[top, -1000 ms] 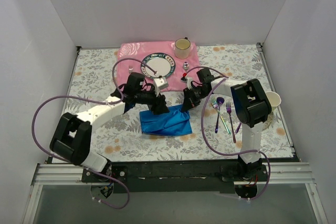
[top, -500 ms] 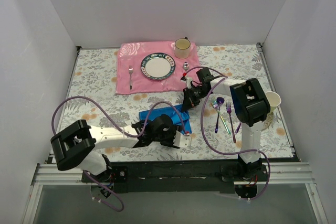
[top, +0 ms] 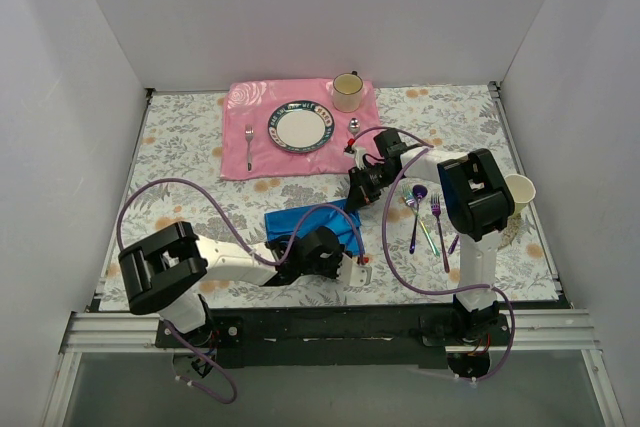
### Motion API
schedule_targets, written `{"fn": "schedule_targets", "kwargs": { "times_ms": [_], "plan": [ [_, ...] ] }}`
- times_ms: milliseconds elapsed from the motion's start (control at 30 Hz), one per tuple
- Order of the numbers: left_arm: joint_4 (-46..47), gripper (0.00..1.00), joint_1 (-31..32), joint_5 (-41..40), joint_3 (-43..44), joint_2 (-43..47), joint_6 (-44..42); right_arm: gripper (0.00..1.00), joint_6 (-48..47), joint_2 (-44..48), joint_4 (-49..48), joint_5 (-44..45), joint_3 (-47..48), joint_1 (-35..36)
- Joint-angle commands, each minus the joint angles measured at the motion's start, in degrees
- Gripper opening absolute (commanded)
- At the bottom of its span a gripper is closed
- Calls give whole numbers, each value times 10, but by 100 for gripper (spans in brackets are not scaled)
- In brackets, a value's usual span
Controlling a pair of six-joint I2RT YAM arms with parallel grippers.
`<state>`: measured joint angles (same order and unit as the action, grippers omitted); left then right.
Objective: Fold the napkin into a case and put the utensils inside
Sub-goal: Fold the 2/3-rectangle-folded napkin at the center of the board.
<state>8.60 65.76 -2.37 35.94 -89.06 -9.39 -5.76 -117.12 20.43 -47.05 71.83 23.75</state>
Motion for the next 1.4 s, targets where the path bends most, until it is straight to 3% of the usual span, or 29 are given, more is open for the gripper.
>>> {"fn": "schedule_targets", "kwargs": {
  "times_ms": [0,167,400,733,1133,1367],
  "plan": [
    [-20,0,-5,14,18,35,35,1,-13,-11,8,21,8,1],
    [-72,0,-69,83,57,47,114,1,-13,-8,8,20,8,1],
    [-132,0,-179,243,127,34,212,1,-18,-7,8,19,4,2],
    [-185,0,-294,344,218,-70,307,1,-12,-6,8,9,8,2],
    [-208,0,-345,388,237,-146,346,3,2,-8,41,-5,32,-2],
    [-213,0,-346,397,245,-167,349,23,32,-7,64,-40,51,-11]
  ]
}}
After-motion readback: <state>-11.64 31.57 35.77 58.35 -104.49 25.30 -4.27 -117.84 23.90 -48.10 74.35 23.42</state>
